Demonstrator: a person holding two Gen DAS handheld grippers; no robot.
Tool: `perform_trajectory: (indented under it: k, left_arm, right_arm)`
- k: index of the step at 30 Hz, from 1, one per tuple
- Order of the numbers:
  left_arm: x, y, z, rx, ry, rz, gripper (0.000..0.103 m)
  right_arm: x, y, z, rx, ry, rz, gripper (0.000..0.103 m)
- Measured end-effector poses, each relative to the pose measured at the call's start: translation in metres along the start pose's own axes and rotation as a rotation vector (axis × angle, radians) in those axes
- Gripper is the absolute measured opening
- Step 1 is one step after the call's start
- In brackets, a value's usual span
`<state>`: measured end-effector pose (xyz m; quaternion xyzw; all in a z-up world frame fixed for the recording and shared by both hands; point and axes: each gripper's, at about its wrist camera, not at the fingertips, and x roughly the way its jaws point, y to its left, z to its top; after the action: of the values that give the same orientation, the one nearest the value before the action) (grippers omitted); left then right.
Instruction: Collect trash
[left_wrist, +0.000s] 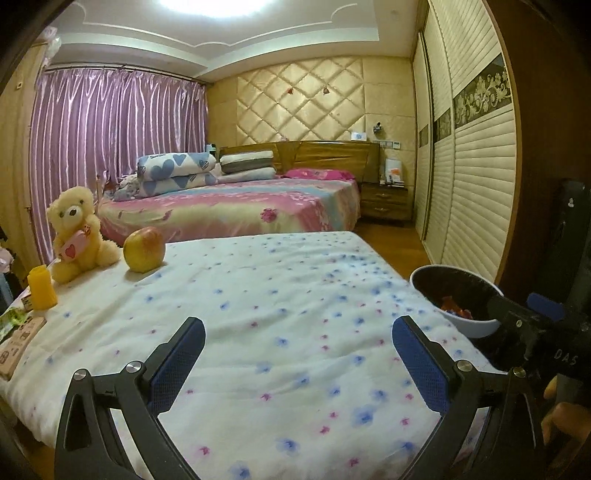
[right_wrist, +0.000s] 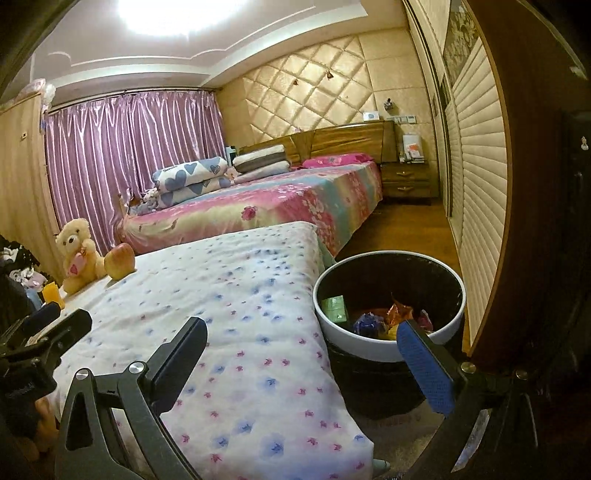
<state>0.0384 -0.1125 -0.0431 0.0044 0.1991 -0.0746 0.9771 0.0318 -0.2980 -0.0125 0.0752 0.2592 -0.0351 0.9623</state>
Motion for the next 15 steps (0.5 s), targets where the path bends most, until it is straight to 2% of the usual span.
perform_trajectory:
  k: [15]
  left_arm:
    - [-0.001,0.013,0.004,-0.024,-0.016,0.02,0.102]
  right_arm:
    - [-0.003,0.014,0.0,-0.038,-0.019,0.007,0.103]
